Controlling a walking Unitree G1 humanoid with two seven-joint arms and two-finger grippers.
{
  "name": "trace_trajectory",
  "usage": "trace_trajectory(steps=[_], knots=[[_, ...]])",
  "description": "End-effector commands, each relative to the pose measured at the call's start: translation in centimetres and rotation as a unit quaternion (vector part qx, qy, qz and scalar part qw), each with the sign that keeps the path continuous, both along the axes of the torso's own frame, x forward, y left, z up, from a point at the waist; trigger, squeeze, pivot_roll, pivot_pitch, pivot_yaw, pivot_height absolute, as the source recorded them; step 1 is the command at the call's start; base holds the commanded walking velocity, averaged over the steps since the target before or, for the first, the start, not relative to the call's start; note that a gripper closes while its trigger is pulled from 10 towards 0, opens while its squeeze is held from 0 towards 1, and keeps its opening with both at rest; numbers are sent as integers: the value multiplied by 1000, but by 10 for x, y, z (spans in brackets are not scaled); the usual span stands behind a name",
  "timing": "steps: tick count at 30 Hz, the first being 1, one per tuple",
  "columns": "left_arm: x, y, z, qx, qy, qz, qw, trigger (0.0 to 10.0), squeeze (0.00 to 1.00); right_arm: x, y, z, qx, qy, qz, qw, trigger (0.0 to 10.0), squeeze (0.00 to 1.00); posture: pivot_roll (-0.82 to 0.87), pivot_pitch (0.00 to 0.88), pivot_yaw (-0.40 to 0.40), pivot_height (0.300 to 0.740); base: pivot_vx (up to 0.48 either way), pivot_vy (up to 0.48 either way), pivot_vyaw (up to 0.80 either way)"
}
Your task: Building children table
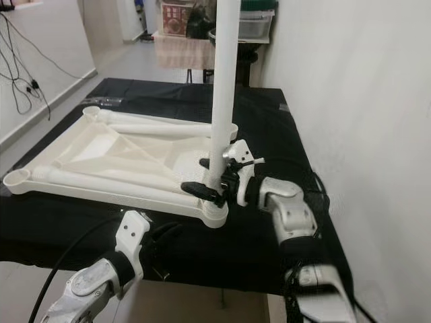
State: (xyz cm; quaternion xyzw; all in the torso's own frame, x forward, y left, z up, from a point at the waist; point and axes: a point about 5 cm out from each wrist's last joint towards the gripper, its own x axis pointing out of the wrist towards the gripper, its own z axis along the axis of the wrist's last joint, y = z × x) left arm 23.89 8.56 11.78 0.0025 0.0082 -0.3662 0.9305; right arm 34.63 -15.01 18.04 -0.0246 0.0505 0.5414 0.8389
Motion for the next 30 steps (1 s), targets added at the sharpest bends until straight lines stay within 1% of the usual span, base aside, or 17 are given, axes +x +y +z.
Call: trace_trajectory(steps=[1, 7, 12, 14, 15, 16, 17, 18, 19, 20, 21, 22, 23, 24, 27, 28, 30], knots=[[1, -1, -3, 3, 4, 0, 1000, 10000, 0, -2, 8, -8, 3, 21, 38, 999, 0, 0, 7, 0, -58, 740, 0, 0, 0], [0, -1, -1, 0, 4, 1, 1000, 10000, 0, -3, -1, -6, 6, 13, 24, 1000, 0, 0, -6, 0, -56, 740, 0, 0, 0], [0, -1, 1, -2, 4, 0, 1000, 10000, 0, -8, -8, -11, -26, -13, -13, 999, 0, 0, -3, 0, -64, 740, 0, 0, 0], [-1, 0, 1, -2, 4, 1, 1000, 10000, 0, -14, -7, -24, -37, 1, -112, 993, 0, 0, -3, 6, -75, 740, 0, 0, 0], [-1, 0, 1, -2, 4, 1, 1000, 10000, 0, -14, -7, -24, -37, 1, -112, 993, 0, 0, -3, 6, -75, 740, 0, 0, 0], [-1, 0, 1, -1, 2, 3, 1000, 10000, 0, -10, -5, -36, 6, 26, -335, 942, 0, 0, 0, 7, -87, 740, 0, 0, 0], [-1, 1, 2, -1, 2, 5, 1000, 10000, 0, -26, 14, -53, 13, 56, -384, 922, 0, 0, -4, 29, -59, 740, 0, 0, 0], [-1, 1, 2, -1, 2, 5, 1000, 10000, 0, -26, 14, -53, 13, 56, -384, 922, 0, 0, -4, 29, -59, 740, 0, 0, 0], [-1, 2, 2, -1, 1, 6, 1000, 10000, 0, -38, 27, -60, 21, 74, -400, 913, 0, 0, -7, 26, -54, 740, 0, 0, 0], [-1, 2, 2, 0, 1, 6, 1000, 10000, 0, -41, 34, -60, 14, 74, -386, 919, 0, 0, -17, 17, -56, 740, 0, 0, 0], [-1, 2, 2, 0, 1, 6, 1000, 10000, 0, -41, 34, -60, 14, 74, -386, 919, 0, 0, -17, 17, -56, 740, 0, 0, 0], [-1, 2, 2, 1, 1, 6, 1000, 10000, 0, -40, 39, -59, 5, 67, -350, 934, 0, 0, -17, 17, -56, 740, 0, 0, 0], [-1, 2, 2, 1, 1, 6, 1000, 10000, 0, -40, 39, -59, 5, 67, -350, 934, 0, 0, -17, 17, -56, 740, 0, 0, 0], [-1, 2, 1, -5, 7, 2, 1000, 10000, 0, -24, 28, -55, -4, 58, -363, 930, 0, 0, -13, 17, -56, 740, 0, 0, 0], [-1, 2, 1, -6, 9, 1, 1000, 10000, 0, -21, 25, -56, -3, 59, -368, 928, 0, 0, -13, 17, -56, 740, 0, 0, 0], [0, 3, 0, -6, 9, 3, 1000, 10000, 0, -16, 21, -57, -9, 62, -380, 923, 10000, 0, -11, 13, -55, 740, 0, 0, 0], [0, 4, 0, -6, 9, 5, 1000, 10000, 0, -15, 19, -57, -9, 65, -384, 921, 10000, 0, -11, 13, -55, 740, 0, 0, 0]])
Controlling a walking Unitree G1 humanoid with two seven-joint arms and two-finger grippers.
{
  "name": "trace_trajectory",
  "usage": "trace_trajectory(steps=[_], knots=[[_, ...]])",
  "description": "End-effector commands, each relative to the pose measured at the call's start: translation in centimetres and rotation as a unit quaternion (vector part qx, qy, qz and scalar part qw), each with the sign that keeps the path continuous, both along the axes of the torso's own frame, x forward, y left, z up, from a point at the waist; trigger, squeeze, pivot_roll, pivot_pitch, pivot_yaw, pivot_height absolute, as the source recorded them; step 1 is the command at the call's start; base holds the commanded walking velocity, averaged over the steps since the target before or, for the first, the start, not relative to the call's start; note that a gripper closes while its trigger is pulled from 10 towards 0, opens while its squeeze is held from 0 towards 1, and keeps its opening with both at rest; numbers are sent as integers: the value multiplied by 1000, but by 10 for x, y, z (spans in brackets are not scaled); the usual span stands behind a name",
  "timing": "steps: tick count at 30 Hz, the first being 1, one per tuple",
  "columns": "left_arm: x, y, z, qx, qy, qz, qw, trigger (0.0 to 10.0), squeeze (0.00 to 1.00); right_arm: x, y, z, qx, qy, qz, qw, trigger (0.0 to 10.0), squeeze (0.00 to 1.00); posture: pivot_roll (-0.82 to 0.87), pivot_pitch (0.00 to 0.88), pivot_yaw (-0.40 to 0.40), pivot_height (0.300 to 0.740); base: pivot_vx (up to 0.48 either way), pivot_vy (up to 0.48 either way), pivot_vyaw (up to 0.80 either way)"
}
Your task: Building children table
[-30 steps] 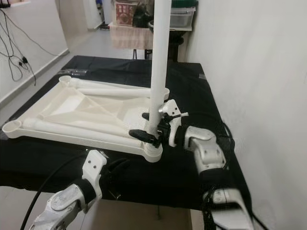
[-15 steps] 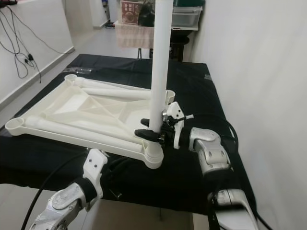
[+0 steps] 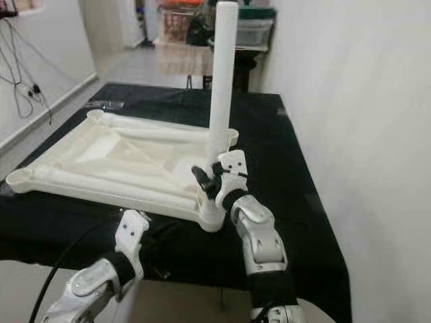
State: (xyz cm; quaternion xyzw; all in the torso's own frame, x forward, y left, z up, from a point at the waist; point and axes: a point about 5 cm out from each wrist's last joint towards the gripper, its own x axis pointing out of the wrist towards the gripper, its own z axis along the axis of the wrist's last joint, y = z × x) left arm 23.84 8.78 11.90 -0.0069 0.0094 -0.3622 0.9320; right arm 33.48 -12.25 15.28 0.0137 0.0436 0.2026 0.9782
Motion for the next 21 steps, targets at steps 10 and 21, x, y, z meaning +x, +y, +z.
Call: trace_trajectory(steps=[10, 21], knots=[[3, 1, -4, 6, 9, -6, 1000, 10000, 0, -5, -1, 10, -16, -12, 292, 956, 10000, 0, 2, 0, -58, 740, 0, 0, 0], [2, -1, -7, 6, 11, -6, 1000, 10000, 0, 9, -20, 25, -3, 24, 426, 904, 0, 0, 11, 0, -57, 740, 0, 0, 0]])
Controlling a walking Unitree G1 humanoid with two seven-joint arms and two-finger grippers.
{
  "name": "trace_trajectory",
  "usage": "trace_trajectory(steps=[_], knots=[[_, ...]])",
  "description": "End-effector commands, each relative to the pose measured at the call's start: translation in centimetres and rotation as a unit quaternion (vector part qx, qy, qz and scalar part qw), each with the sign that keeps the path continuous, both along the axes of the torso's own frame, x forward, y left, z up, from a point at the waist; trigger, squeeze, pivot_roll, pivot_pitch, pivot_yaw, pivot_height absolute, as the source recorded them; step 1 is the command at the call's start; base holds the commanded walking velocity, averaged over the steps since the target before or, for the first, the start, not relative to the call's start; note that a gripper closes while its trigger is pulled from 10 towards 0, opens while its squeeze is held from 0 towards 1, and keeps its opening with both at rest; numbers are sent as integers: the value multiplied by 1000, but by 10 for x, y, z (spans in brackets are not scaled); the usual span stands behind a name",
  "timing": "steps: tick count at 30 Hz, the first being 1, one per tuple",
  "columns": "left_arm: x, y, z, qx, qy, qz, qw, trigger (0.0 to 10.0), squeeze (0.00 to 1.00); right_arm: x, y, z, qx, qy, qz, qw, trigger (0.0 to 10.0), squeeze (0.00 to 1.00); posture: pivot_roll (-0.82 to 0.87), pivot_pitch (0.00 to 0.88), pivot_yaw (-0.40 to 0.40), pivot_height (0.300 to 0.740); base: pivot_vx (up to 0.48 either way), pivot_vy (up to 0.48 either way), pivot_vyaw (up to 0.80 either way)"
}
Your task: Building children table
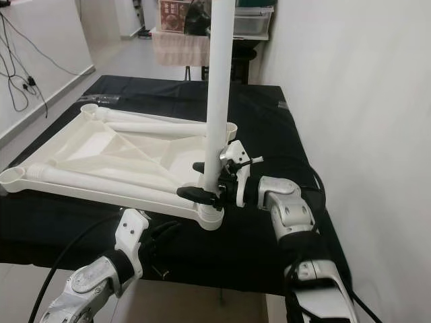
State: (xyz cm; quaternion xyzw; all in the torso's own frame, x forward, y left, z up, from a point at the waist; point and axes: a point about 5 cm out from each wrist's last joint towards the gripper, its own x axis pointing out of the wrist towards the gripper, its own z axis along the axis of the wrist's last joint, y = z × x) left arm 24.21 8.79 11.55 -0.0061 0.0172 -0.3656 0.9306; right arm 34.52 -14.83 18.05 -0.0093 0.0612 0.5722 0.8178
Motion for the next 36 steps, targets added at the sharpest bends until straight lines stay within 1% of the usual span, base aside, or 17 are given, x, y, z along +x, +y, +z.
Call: trace_trajectory(steps=[1, 10, 15, 16, 17, 18, 19, 20, 21, 23, 28, 31, 32, 33, 34, 35, 36], knots=[[-2, -1, -3, 3, 4, -3, 1000, 10000, 0, 0, 5, -4, -3, 15, 36, 999, 0, 0, 11, 0, -57, 740, 0, 0, 0], [-3, -2, -2, 0, 4, -2, 1000, 10000, 0, -1, -5, -8, -2, 13, 34, 999, 0, 0, 5, 0, -58, 740, 0, 0, 0], [-4, -1, -1, -2, 3, -3, 1000, 10000, 0, -5, -9, -12, -5, -1, -51, 999, 0, 0, -6, 10, -58, 740, 0, 0, 0], [-5, 0, -1, -2, 3, -2, 1000, 10000, 0, -8, -8, -18, -6, 6, -97, 995, 0, 0, -5, 16, -61, 740, 0, 0, 0], [-5, 0, -1, -2, 3, -2, 1000, 10000, 0, -1, -6, -31, -24, 19, -243, 969, 0, 0, -6, 17, -62, 740, 0, 0, 0], [-5, 0, -1, -2, 3, -2, 1000, 10000, 0, -1, -6, -31, -24, 19, -243, 969, 0, 0, -6, 17, -62, 740, 0, 0, 0], [-5, 2, 0, -2, 3, -1, 1000, 10000, 0, 2, -6, -40, -40, 29, -344, 938, 0, 0, -4, 19, -61, 740, 0, 0, 0], [-5, 2, 1, -2, 4, -2, 1000, 10000, 0, -12, 9, -56, -39, 56, -409, 910, 0, 0, -14, 29, -32, 740, 0, 0, 0], [-5, 2, 1, -2, 4, -2, 1000, 10000, 0, -12, 9, -56, -39, 56, -409, 910, 0, 0, -14, 29, -32, 740, 0, 0, 0], [-5, 4, 0, -1, 6, -4, 1000, 10000, 0, -33, 40, -69, -46, 75, -388, 917, 0, 0, -19, 28, -23, 740, 0, 0, 0], [-5, 3, 0, -3, 9, -6, 1000, 10000, 0, -20, 35, -59, -20, 73, -401, 913, 0, 0, -19, 27, -35, 740, 0, 0, 0], [-4, 3, 0, -4, 9, -3, 1000, 10000, 0, -18, 38, -57, -20, 76, -386, 919, 0, 0, -12, 24, -38, 740, 0, 0, 0], [-4, 3, 0, -4, 8, -1, 1000, 10000, 0, -18, 40, -56, -20, 73, -380, 922, 10000, 0, -12, 24, -38, 740, 0, 0, 0], [-4, 3, 0, -4, 8, -1, 1000, 10000, 0, -18, 40, -56, -20, 73, -380, 922, 10000, 0, -12, 24, -38, 740, 0, 0, 0], [-3, 3, 0, -3, 8, -2, 1000, 10000, 0, -17, 42, -53, -12, 68, -363, 929, 10000, 239, -12, 21, -37, 740, 0, 0, 0], [-3, 3, 0, -3, 8, -2, 1000, 10000, 0, -17, 42, -53, -12, 68, -363, 929, 10000, 239, -12, 21, -37, 740, 0, 0, 0], [-3, 3, 0, -3, 9, -3, 1000, 10000, 0, -15, 45, -46, 7, 65, -329, 942, 10000, 1000, -11, 17, -37, 740, 0, 0, 0]])
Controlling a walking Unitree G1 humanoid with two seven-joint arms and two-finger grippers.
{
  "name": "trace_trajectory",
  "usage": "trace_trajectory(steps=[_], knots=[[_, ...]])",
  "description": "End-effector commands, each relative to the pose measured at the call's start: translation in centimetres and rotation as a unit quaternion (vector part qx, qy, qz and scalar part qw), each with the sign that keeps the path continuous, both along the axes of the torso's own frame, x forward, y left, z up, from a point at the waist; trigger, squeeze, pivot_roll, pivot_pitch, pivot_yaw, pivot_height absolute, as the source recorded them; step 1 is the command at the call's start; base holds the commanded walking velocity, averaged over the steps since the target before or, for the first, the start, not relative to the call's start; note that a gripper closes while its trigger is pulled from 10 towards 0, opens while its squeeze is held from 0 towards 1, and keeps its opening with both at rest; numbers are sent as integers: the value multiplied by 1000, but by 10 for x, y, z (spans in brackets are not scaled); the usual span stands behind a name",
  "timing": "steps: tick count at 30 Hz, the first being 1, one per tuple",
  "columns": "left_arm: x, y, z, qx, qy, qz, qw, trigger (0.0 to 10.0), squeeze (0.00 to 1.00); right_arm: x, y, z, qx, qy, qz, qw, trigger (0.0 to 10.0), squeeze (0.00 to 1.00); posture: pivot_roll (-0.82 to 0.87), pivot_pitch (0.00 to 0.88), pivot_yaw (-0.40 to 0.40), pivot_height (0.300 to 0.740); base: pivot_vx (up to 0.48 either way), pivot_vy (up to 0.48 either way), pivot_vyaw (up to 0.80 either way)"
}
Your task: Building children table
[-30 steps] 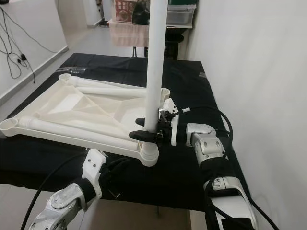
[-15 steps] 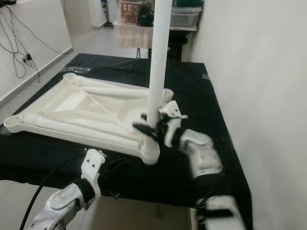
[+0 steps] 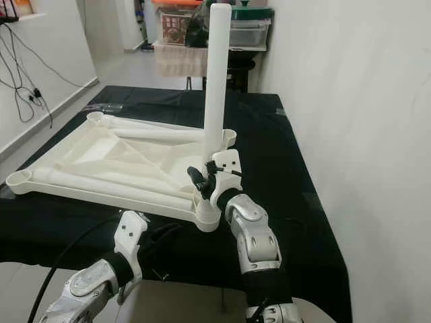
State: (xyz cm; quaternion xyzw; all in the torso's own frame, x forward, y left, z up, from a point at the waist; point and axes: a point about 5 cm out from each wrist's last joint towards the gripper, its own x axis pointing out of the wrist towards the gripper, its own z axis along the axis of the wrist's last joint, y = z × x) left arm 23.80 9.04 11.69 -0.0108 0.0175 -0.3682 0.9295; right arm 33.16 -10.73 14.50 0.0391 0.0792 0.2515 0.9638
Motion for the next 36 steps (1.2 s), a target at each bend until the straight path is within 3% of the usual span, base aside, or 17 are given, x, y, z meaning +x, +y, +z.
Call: trace_trajectory(steps=[1, 6, 7, 10, 14, 15, 17, 18, 19, 24, 28, 36], knots=[[1, 0, -2, 2, 8, -1, 1000, 10000, 0, 1, 6, -2, 19, 19, 46, 999, 10000, 1000, -9, 13, -37, 740, 0, 0, 0], [2, -1, -2, 3, 8, -2, 1000, 10000, 0, 11, 2, 22, 17, -26, 133, 991, 10000, 965, -8, 8, -40, 740, 0, 0, 0], [2, -1, -2, 3, 8, -2, 1000, 10000, 0, 13, -1, 24, 12, -30, 170, 985, 10000, 0, -8, 5, -45, 740, 0, 0, 0], [3, -2, -2, 3, 7, -1, 1000, 10000, 0, 15, -6, 24, -2, -32, 242, 970, 10000, 0, -1, 1, -48, 740, 0, 0, 0], [3, -2, -2, 4, 7, -1, 1000, 10000, 0, 16, -10, 21, 8, -15, 282, 959, 10000, 0, 3, 0, -49, 740, 0, 0, 0], [3, -2, -3, 5, 7, -1, 1000, 10000, 0, 17, -15, 20, 43, 5, 313, 949, 4353, 0, 6, 0, -50, 740, 0, 0, 0], [3, -2, -3, 5, 7, -1, 1000, 10000, 0, 18, -17, 20, 58, 12, 324, 944, 4353, 0, 6, 0, -50, 740, 0, 0, 0], [3, -3, -3, 5, 7, -2, 1000, 10000, 0, 19, -19, 20, 64, 12, 329, 942, 3333, 0, 7, 0, -50, 740, 0, 0, 0], [3, -2, -3, 6, 7, -2, 1000, 10000, 0, 21, -22, 20, 50, 10, 327, 944, 0, 0, 8, 0, -53, 740, 0, 0, 0], [2, -2, -3, 5, 7, -2, 1000, 10000, 0, 25, -26, 19, 31, 4, 320, 947, 0, 0, 8, 0, -53, 740, 0, 0, 0], [1, -3, -3, 4, 7, -1, 1000, 10000, 0, 18, -34, 18, 17, -10, 318, 948, 0, 0, 2, 3, -55, 740, 0, 0, 0], [1, -3, -3, 4, 7, -1, 1000, 10000, 0, 18, -34, 18, 17, -10, 318, 948, 0, 0, 2, 3, -55, 740, 0, 0, 0]])
